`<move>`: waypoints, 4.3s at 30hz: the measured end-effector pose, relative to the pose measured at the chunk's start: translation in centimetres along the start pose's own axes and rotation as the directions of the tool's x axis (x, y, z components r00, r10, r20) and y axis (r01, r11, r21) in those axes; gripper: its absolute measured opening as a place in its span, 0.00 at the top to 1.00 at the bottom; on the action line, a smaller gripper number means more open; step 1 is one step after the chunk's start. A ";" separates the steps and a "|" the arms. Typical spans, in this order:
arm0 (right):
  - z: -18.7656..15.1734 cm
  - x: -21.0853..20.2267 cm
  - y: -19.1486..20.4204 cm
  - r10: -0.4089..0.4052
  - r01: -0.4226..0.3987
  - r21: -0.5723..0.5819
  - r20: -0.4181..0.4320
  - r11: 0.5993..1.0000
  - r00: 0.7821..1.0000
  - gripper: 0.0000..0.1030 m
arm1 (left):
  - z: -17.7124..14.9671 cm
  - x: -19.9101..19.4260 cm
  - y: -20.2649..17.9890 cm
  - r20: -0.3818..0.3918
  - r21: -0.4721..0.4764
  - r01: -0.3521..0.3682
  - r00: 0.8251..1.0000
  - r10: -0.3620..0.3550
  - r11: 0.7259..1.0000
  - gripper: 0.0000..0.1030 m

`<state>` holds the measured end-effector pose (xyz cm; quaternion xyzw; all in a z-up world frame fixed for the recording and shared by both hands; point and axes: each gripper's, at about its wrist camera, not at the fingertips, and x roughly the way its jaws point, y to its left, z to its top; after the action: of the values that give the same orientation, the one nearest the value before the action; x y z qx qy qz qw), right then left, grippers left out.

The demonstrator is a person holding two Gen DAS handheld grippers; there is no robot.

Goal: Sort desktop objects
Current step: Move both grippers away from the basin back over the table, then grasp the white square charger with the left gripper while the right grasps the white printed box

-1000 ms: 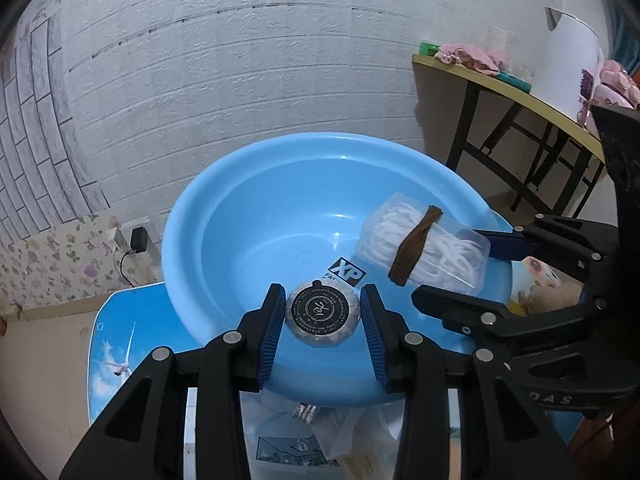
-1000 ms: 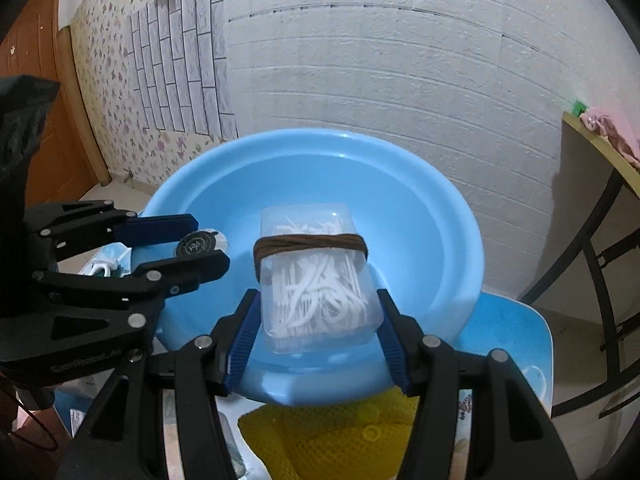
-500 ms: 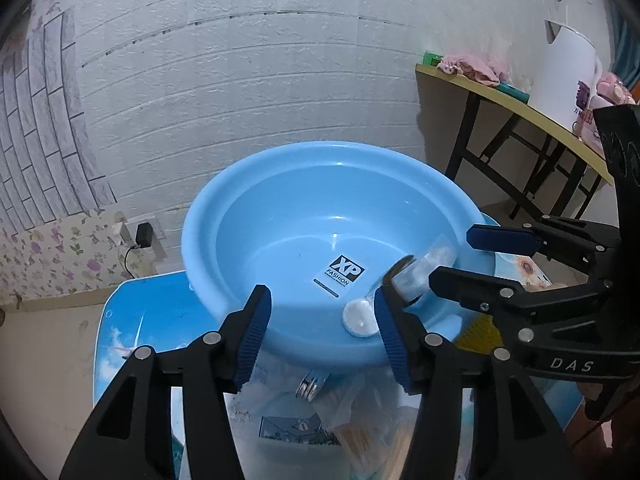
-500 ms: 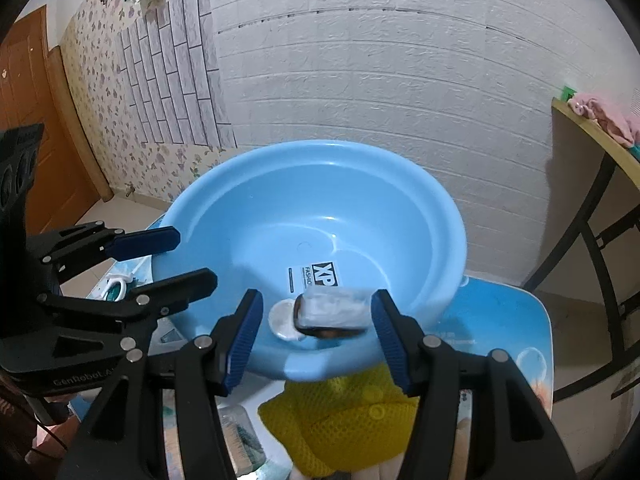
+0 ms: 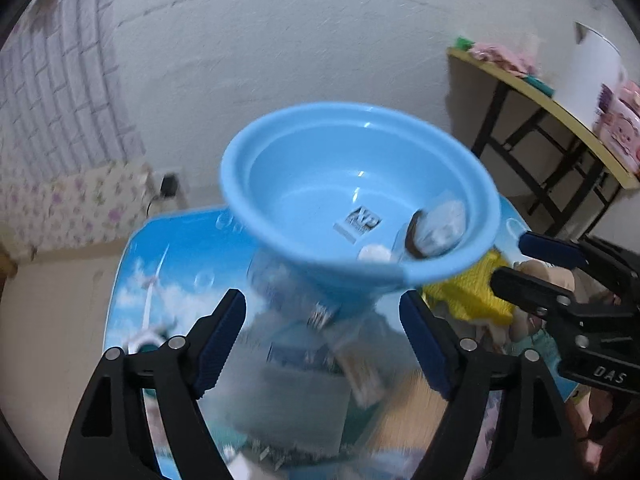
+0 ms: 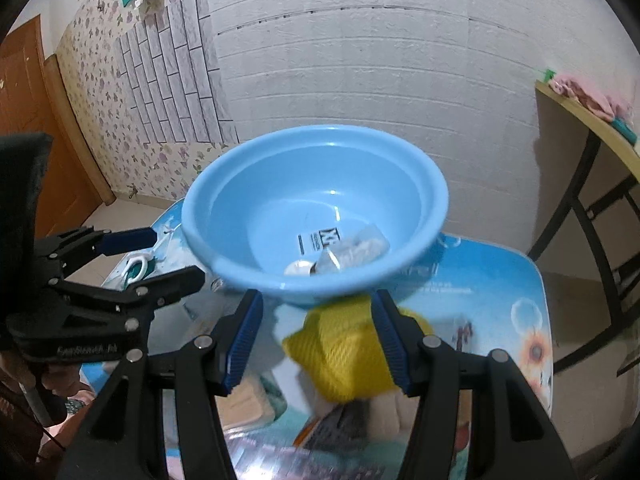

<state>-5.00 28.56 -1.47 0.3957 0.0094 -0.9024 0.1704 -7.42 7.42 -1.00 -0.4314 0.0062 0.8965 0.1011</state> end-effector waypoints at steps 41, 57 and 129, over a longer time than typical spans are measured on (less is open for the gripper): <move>-7.2 -4.3 1.6 -0.058 0.060 -0.008 0.119 0.998 0.991 0.00 | -7.8 -6.2 4.3 0.136 -0.004 -0.090 0.987 0.090 0.996 0.00; -8.7 -3.0 2.6 0.076 -0.077 0.067 0.016 0.995 0.997 0.05 | -11.8 -4.2 6.8 0.042 0.000 -0.067 0.997 0.067 0.998 0.00; -13.1 -2.2 4.7 0.045 -0.068 -0.165 -0.143 0.984 0.989 0.76 | -14.1 -2.2 4.2 -0.027 0.098 -0.034 0.999 0.037 0.995 0.27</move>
<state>7.20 26.77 -8.33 0.4417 0.0868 -0.8634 0.2280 4.01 1.53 -8.42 -0.4386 0.0593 0.8904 0.1060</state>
